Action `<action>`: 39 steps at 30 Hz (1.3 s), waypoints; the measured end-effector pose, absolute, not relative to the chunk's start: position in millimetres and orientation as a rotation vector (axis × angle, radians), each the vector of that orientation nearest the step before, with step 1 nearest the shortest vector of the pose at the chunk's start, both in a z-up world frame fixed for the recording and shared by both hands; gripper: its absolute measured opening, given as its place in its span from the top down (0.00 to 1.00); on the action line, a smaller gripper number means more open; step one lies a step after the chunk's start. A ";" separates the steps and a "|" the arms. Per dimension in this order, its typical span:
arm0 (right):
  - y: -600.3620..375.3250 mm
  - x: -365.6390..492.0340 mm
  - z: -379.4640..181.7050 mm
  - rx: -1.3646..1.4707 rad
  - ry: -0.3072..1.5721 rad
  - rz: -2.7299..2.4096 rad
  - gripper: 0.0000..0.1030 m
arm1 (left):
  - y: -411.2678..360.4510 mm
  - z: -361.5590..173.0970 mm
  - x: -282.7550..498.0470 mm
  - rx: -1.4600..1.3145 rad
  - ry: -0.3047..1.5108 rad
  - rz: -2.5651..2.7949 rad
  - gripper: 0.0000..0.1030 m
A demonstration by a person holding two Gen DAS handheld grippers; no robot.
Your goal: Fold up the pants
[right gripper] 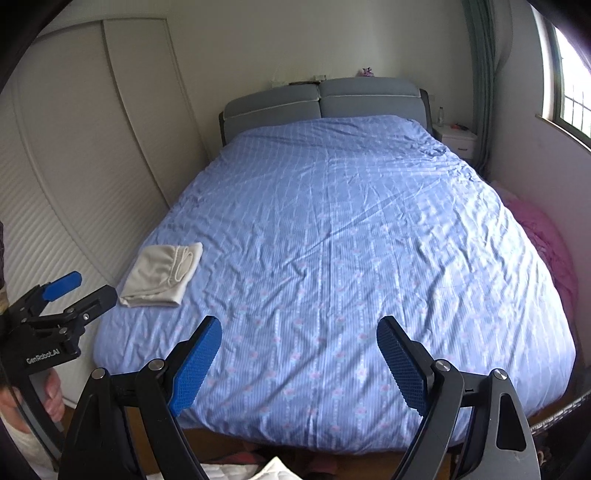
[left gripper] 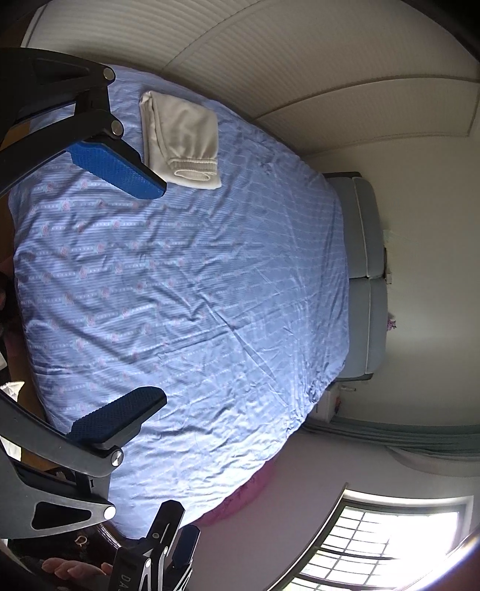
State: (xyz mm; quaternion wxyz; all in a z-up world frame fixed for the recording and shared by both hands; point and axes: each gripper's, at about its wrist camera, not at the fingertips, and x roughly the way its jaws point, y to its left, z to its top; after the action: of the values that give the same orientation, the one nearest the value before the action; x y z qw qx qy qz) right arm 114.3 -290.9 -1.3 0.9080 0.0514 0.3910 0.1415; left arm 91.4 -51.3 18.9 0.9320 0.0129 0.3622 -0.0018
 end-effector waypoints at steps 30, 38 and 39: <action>-316.0 101.6 10.6 0.116 0.762 0.261 0.16 | -73.1 33.2 84.0 0.063 0.701 -0.047 0.00; -311.0 99.3 14.3 0.116 0.754 0.259 0.16 | -73.9 35.7 77.3 0.070 0.678 -0.052 0.00; -310.6 99.0 14.5 0.117 0.753 0.259 0.16 | -73.2 36.5 76.2 0.070 0.676 -0.052 0.00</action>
State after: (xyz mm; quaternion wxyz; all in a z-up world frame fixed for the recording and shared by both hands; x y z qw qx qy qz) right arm 99.0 -310.6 14.5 0.9201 0.0568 0.3664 0.1261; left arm 76.2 -73.2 36.5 0.9425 0.0343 0.3314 -0.0253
